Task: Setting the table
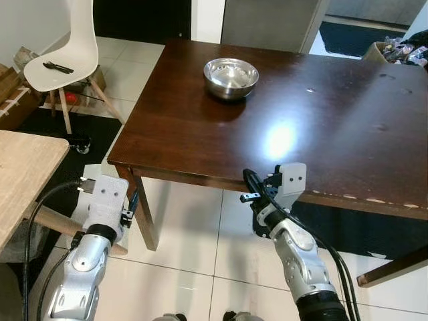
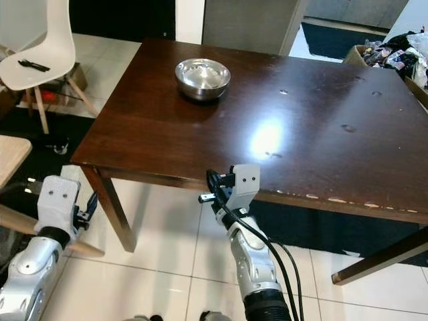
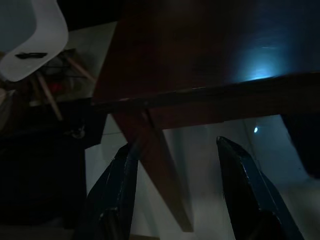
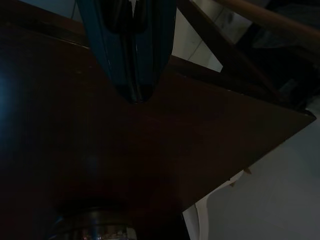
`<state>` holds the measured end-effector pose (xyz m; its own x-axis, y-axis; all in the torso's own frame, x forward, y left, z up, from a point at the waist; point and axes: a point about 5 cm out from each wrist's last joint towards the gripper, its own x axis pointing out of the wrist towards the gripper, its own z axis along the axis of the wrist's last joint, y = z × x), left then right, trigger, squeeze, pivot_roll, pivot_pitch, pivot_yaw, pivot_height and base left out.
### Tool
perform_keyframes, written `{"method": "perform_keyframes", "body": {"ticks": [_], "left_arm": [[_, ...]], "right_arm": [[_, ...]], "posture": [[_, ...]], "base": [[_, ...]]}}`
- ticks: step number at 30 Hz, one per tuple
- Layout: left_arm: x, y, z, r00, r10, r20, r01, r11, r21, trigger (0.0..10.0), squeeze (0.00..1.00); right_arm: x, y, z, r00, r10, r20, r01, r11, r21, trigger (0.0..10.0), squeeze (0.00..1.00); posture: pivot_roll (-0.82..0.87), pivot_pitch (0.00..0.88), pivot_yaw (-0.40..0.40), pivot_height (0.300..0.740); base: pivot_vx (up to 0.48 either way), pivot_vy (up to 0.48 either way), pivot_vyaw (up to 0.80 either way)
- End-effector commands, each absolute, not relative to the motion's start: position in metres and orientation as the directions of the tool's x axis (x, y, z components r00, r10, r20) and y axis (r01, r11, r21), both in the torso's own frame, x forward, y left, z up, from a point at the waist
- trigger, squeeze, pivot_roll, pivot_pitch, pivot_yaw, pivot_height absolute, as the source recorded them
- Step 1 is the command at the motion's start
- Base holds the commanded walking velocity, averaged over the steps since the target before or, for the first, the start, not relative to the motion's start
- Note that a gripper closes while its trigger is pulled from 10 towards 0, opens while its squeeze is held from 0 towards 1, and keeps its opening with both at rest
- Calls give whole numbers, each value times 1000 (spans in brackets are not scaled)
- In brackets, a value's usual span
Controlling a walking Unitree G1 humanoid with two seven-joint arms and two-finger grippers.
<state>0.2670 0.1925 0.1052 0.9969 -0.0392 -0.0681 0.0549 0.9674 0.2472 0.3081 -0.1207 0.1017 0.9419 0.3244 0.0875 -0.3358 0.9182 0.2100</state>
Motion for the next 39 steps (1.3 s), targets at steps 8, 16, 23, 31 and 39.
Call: {"method": "perform_keyframes", "body": {"ticks": [8, 16, 23, 31, 39], "left_arm": [[271, 165, 122, 978, -207, -6, 201, 941, 272, 10000, 0], [285, 141, 135, 951, -307, 44, 286, 922, 261, 10000, 0], [291, 126, 136, 936, -349, 51, 325, 911, 255, 10000, 0], [289, 124, 135, 933, -358, 48, 335, 908, 252, 10000, 0], [290, 122, 136, 928, -368, 52, 345, 904, 252, 10000, 0]], "right_arm": [[304, -157, 116, 984, 105, 140, -133, 969, 206, 10000, 0], [297, -184, 115, 991, 23, 134, -45, 985, 167, 10000, 0], [297, -178, 120, 988, 60, 140, -82, 985, 153, 10000, 0], [298, -176, 118, 989, 66, 129, -86, 983, 161, 10000, 0], [299, -176, 115, 991, 58, 118, -77, 983, 165, 10000, 0]], "posture": [[-35, 19, 45, 740], [-54, 21, 58, 740], [-74, 21, 66, 740], [-69, 21, 70, 740], [-68, 18, 72, 740]], "base": [[0, 0, 0], [405, 0, 0], [480, 0, 0], [480, 0, 0], [480, 0, 0]]}}
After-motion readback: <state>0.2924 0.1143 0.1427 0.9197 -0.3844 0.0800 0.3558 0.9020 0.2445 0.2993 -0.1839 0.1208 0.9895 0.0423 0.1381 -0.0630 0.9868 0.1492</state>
